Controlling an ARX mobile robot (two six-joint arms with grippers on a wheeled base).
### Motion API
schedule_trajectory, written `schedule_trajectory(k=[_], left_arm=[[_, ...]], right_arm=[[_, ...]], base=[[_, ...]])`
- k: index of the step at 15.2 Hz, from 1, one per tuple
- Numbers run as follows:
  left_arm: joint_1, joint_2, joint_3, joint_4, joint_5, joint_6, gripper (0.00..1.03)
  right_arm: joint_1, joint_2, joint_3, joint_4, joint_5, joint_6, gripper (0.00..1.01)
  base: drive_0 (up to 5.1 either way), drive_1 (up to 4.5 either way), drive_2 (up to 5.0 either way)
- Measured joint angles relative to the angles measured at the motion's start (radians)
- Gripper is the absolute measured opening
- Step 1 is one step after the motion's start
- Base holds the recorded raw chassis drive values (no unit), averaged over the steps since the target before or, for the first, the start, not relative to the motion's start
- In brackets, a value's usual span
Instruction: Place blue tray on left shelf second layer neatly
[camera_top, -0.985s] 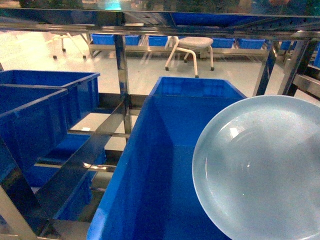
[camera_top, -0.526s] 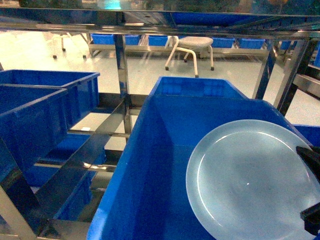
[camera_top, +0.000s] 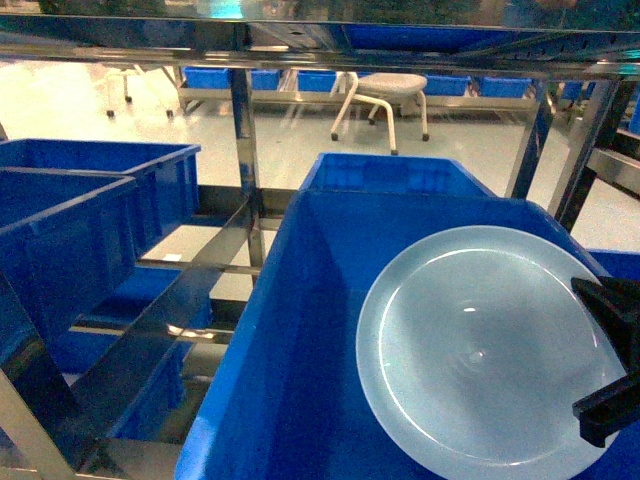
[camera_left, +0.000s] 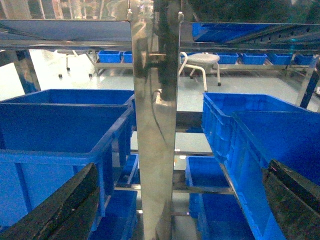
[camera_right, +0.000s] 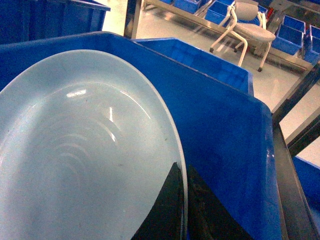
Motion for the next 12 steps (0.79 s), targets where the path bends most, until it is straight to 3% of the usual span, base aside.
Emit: schedule_trajectory(k=[4,9,12], left_arm=[[0.000,0.000,0.000,0.000,0.000,0.000,0.98],[0.000,0.000,0.000,0.000,0.000,0.000,0.98],[0.000,0.000,0.000,0.000,0.000,0.000,0.98]], right_arm=[[0.006,0.000,0.005,0.001,0.003,0.002,0.05],[-0.035,-0.118,-0.061,-0.043,-0.027,0.049,0.65],[-0.045,-0.286,-0.152,-0.126,-0.045,0.051,1.00]], base=[[0.0,0.00,0.0],[0.0,0.00,0.0],[0.0,0.00,0.0]])
